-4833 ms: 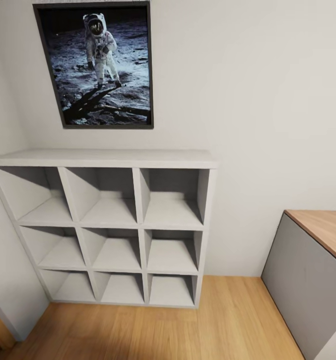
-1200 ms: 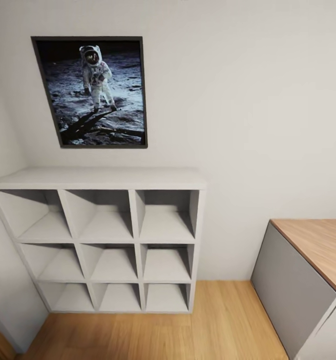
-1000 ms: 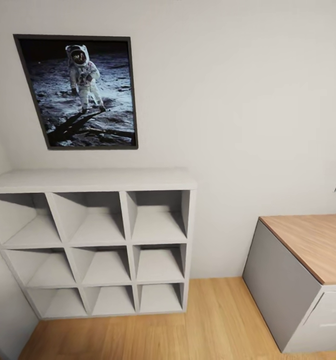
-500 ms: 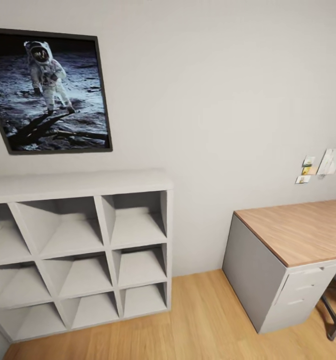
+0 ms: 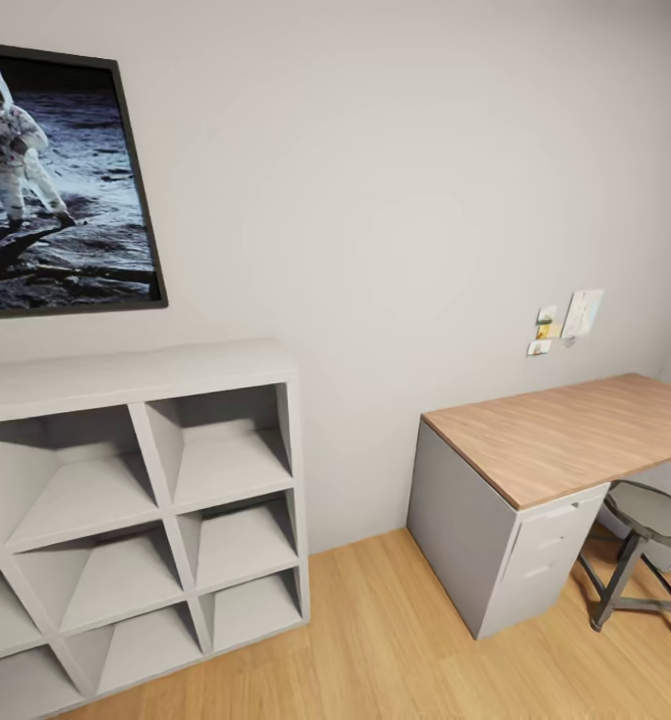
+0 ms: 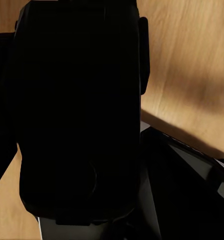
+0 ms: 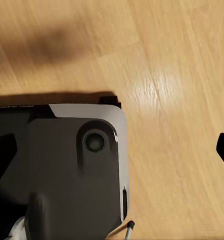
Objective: Attach the digital camera to the camera tripod in the bedroom.
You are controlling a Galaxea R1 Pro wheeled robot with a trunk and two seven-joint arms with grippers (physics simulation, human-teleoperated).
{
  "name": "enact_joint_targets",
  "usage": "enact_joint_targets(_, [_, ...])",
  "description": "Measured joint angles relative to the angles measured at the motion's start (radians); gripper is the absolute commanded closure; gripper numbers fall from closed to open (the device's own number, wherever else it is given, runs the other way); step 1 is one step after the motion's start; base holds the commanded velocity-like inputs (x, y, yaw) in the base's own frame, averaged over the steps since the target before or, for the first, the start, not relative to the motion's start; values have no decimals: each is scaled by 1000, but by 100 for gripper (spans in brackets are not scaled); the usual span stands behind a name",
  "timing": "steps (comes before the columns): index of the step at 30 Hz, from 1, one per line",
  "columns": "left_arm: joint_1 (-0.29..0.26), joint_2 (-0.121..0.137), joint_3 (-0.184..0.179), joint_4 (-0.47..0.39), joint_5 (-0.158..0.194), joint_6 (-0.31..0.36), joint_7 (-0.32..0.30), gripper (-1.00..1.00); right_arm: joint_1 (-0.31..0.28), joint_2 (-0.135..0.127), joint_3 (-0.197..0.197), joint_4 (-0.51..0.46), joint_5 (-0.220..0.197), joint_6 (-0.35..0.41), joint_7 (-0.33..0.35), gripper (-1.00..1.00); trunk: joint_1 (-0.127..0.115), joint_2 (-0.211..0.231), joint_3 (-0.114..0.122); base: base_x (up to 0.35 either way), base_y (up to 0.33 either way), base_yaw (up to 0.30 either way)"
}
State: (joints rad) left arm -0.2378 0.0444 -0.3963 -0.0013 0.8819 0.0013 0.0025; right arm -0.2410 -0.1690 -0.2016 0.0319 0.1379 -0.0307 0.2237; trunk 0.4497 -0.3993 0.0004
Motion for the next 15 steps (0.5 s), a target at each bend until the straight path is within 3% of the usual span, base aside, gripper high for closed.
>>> enact_joint_targets(15, [0,-1,-1,0,-1,0,0,100,0,1,0,0,0,-1,0,-100,0,0,0,0,0,-295])
